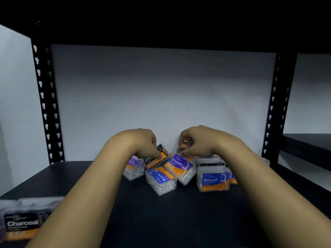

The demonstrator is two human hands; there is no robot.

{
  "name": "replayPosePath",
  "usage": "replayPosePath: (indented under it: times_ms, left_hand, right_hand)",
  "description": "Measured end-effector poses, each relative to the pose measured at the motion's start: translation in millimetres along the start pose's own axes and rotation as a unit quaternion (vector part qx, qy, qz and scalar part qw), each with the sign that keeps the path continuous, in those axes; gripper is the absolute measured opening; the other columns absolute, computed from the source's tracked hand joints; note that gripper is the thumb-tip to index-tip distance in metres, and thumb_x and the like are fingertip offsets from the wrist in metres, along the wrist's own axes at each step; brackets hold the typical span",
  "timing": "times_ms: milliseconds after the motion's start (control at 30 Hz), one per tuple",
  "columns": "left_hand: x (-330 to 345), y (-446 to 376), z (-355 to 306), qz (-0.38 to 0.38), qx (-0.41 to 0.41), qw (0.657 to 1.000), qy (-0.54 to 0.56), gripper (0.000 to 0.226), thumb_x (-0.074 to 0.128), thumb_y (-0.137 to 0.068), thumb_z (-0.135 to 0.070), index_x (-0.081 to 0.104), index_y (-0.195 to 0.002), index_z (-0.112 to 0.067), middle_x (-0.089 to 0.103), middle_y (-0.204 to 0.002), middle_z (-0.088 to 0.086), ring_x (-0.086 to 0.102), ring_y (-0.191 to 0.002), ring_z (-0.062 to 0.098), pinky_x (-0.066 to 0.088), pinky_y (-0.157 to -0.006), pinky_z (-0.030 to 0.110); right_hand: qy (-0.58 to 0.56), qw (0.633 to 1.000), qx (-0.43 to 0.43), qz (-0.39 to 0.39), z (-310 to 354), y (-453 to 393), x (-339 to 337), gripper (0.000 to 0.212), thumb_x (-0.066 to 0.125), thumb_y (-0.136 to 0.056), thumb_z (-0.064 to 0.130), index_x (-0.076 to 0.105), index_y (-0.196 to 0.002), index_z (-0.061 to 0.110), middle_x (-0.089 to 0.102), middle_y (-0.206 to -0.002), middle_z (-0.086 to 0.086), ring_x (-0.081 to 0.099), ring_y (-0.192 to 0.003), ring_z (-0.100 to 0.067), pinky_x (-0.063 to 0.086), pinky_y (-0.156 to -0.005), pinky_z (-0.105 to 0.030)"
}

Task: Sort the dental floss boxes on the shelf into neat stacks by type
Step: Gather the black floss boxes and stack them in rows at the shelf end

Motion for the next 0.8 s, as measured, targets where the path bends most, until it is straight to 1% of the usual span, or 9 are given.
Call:
replayPosePath:
  times_ms: [67,133,233,333,433,600,700,800]
  left_hand:
    - [-3.6,-10.9,-0.8,-0.052,0.007,0.998,0.035,0.033,0.072,-0.082,-0.05,0.068,-0.106,-0.028,0.067,-0.106,-0.004,0.065,-0.093,0.017,0.054,-0.081,0.032]
    - [-3.8,-18.5,-1.6,-0.107,0.018,0.99,0.087,0.034,0.073,-0.081,-0.048,0.065,-0.109,-0.031,0.066,-0.109,-0.006,0.064,-0.094,0.015,0.054,-0.082,0.034]
    - [4.3,-24.7,-1.7,-0.151,0.031,0.978,0.14,0.034,0.075,-0.081,-0.045,0.064,-0.111,-0.032,0.065,-0.105,-0.008,0.064,-0.089,0.012,0.052,-0.076,0.029]
    - [9.9,-26.7,8.7,-0.178,0.03,0.965,0.192,0.039,0.078,-0.08,-0.043,0.064,-0.114,-0.032,0.065,-0.106,-0.01,0.065,-0.087,0.009,0.052,-0.073,0.027]
    - [18.2,-30.4,21.9,-0.178,0.023,0.961,0.209,0.043,0.08,-0.079,-0.043,0.062,-0.117,-0.033,0.064,-0.109,-0.011,0.064,-0.089,0.005,0.051,-0.074,0.026]
    - [40.4,-40.3,25.6,-0.137,0.028,0.975,0.174,0.058,0.082,-0.077,-0.042,0.059,-0.129,-0.031,0.06,-0.122,-0.01,0.06,-0.103,0.011,0.049,-0.081,0.026]
    - [45.1,-45.2,26.7,-0.137,0.031,0.976,0.167,0.064,0.083,-0.077,-0.042,0.056,-0.135,-0.029,0.058,-0.126,-0.009,0.058,-0.107,0.012,0.046,-0.081,0.024]
    - [49.6,-48.4,26.4,-0.143,0.027,0.973,0.182,0.065,0.081,-0.079,-0.04,0.055,-0.137,-0.027,0.059,-0.13,-0.009,0.058,-0.107,0.011,0.046,-0.083,0.024]
  right_hand:
    - [-0.011,1.0,-0.004,-0.023,-9.4,-7.3,-2.5,0.033,0.08,-0.082,0.044,0.064,-0.109,0.035,0.066,-0.104,0.006,0.069,-0.08,-0.015,0.063,-0.073,-0.04]
    - [-0.008,0.999,-0.01,-0.045,-17.6,-14.8,-2.4,0.034,0.078,-0.082,0.045,0.065,-0.113,0.034,0.067,-0.107,0.004,0.066,-0.078,-0.013,0.059,-0.07,-0.035]
    - [0.015,0.997,-0.012,-0.071,-28.6,-27.9,-0.2,0.041,0.075,-0.081,0.049,0.064,-0.118,0.035,0.068,-0.115,0.002,0.065,-0.095,-0.018,0.051,-0.073,-0.033]
    - [0.04,0.996,-0.011,-0.083,-34.1,-37.3,-0.2,0.051,0.075,-0.081,0.053,0.06,-0.127,0.036,0.065,-0.126,0.003,0.064,-0.108,-0.02,0.054,-0.085,-0.037]
    - [0.051,0.993,-0.009,-0.106,-39.8,-41.6,1.2,0.063,0.075,-0.082,0.053,0.054,-0.138,0.034,0.062,-0.132,0.004,0.06,-0.118,-0.02,0.053,-0.093,-0.04]
    - [0.048,0.994,0.001,-0.098,-53.7,-45.0,19.0,0.084,0.077,-0.078,0.054,0.044,-0.151,0.029,0.055,-0.141,0.001,0.054,-0.129,-0.022,0.048,-0.102,-0.041]
    - [0.03,0.993,0.006,-0.11,-61.9,-46.7,19.4,0.087,0.078,-0.076,0.057,0.044,-0.151,0.029,0.055,-0.14,0.002,0.054,-0.129,-0.021,0.048,-0.103,-0.041]
    - [0.03,0.992,0.009,-0.124,-66.4,-47.1,18.1,0.086,0.078,-0.076,0.058,0.045,-0.15,0.029,0.056,-0.139,0.002,0.054,-0.129,-0.021,0.048,-0.103,-0.041]
Point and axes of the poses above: each hand's wrist, its own y-axis away from the middle knuckle, its own x-axis out of the palm, z = x × y, the point moved 8 cm from there along -y, towards the middle knuckle
